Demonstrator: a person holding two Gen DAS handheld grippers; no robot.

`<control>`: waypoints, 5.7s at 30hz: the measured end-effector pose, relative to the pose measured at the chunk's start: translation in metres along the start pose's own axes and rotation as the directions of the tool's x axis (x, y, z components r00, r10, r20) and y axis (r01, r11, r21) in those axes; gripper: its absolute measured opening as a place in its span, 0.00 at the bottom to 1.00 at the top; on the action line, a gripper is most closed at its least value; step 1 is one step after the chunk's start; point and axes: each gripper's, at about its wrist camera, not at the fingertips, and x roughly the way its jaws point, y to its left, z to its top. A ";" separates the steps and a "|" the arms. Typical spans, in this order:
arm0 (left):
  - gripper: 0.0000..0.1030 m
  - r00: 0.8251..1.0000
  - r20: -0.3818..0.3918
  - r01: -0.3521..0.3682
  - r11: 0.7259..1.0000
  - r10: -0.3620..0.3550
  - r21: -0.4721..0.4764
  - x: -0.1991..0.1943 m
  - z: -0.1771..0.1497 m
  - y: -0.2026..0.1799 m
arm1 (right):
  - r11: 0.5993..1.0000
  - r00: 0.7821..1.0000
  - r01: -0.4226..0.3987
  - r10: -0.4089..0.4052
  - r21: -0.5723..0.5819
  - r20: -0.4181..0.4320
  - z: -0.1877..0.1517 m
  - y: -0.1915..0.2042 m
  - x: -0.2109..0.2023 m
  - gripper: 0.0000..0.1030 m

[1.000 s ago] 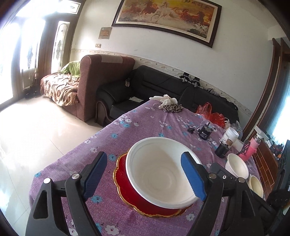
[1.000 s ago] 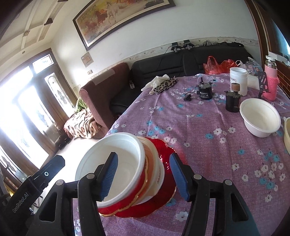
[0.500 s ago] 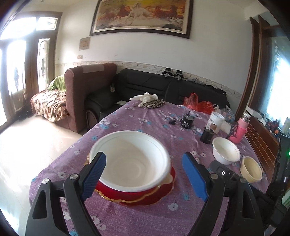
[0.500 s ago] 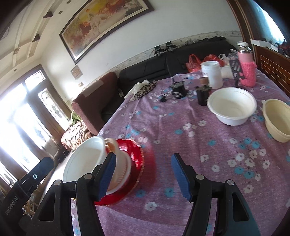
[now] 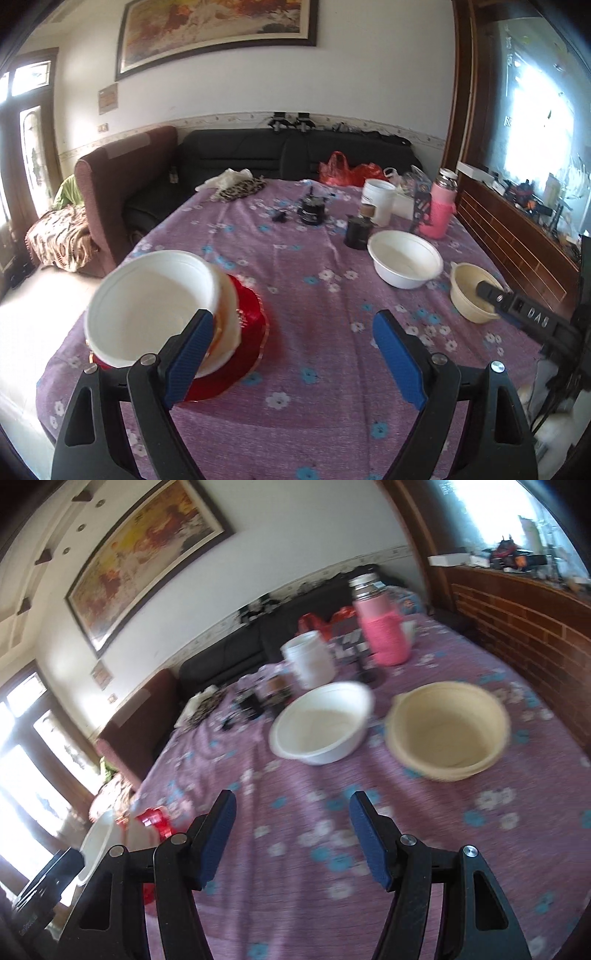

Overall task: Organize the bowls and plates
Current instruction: 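Move both grippers toward the cream bowl with handles, then grasp the cream bowl rim with both grippers, then lift the cream bowl with both grippers and carry it over the stack, then lower the cream bowl onto the stack and open both grippers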

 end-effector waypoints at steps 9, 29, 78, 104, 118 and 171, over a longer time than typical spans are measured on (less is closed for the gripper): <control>0.85 0.993 -0.082 0.088 0.995 -0.085 0.044 0.030 0.000 -0.043 | 0.981 0.989 0.142 -0.146 0.136 0.019 0.031 -0.094 -0.013 0.66; 0.84 0.905 -0.307 0.312 0.950 -0.295 0.006 0.142 0.019 -0.152 | 0.950 0.974 0.225 -0.218 0.219 -0.053 0.060 -0.166 0.070 0.66; 0.17 0.844 -0.450 0.379 0.918 -0.291 0.116 0.240 0.012 -0.266 | 0.967 0.984 0.142 -0.116 0.212 -0.133 0.047 -0.177 0.099 0.20; 0.17 0.941 -0.241 0.260 0.962 -0.236 0.076 0.139 0.027 -0.156 | 1.000 0.998 -0.014 0.015 0.007 -0.069 0.036 -0.052 0.054 0.17; 0.17 0.980 -0.098 0.176 0.984 -0.175 0.003 0.062 0.027 -0.068 | 0.986 0.994 -0.107 0.103 -0.126 -0.037 0.010 0.050 0.016 0.17; 0.17 0.998 -0.045 -0.059 0.896 0.044 -0.441 0.027 0.004 0.216 | 0.861 0.940 -0.285 0.165 -0.421 -0.300 -0.080 0.309 0.103 0.18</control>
